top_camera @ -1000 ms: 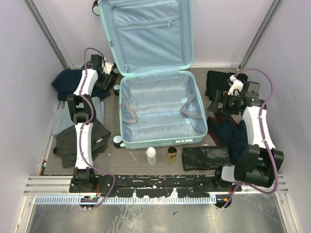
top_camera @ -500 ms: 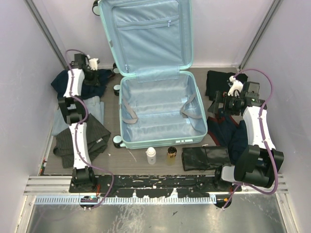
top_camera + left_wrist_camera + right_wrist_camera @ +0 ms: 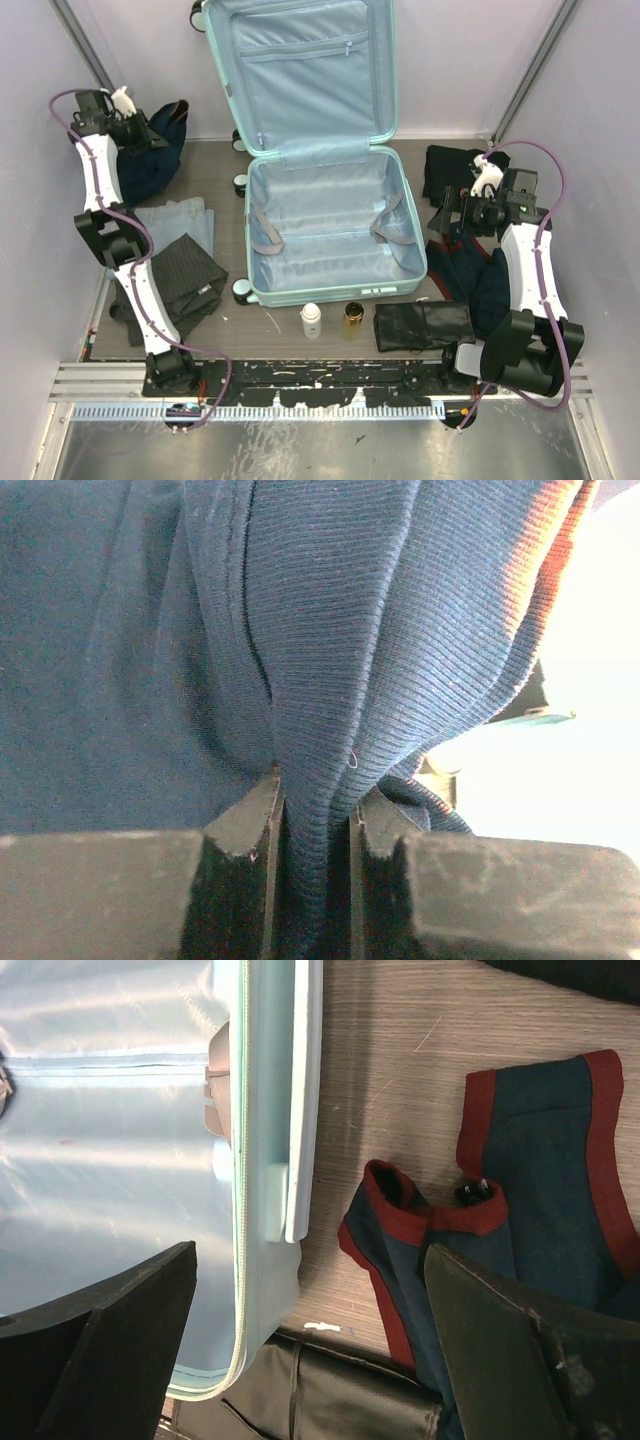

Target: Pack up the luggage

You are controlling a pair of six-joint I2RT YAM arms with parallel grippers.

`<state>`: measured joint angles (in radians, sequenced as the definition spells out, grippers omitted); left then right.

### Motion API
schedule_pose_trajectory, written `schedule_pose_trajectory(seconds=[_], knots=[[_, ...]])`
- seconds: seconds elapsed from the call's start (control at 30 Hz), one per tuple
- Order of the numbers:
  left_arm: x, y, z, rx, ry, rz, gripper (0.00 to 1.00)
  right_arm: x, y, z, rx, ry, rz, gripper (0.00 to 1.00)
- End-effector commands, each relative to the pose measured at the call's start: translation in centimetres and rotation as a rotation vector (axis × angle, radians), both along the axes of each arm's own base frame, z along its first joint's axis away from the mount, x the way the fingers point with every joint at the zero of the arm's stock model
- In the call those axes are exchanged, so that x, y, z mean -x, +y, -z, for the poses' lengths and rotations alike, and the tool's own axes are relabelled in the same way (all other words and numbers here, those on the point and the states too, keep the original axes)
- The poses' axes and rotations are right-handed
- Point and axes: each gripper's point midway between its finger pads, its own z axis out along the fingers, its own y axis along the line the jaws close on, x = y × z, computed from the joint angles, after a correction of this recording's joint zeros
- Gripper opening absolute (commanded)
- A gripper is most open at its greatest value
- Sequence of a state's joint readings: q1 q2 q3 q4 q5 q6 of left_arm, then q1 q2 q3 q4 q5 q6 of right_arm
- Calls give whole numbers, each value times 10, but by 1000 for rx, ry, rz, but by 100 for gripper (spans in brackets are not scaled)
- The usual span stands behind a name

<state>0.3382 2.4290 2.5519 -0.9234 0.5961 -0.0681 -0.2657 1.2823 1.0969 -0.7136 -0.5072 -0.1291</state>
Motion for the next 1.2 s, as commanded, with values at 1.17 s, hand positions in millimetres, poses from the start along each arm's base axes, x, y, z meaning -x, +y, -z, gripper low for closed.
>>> schedule_pose_trajectory(seconds=[1.17], knots=[[146,-324,-157,328,-127,460,0,-23,43,-75,-310,-119,-4,100]])
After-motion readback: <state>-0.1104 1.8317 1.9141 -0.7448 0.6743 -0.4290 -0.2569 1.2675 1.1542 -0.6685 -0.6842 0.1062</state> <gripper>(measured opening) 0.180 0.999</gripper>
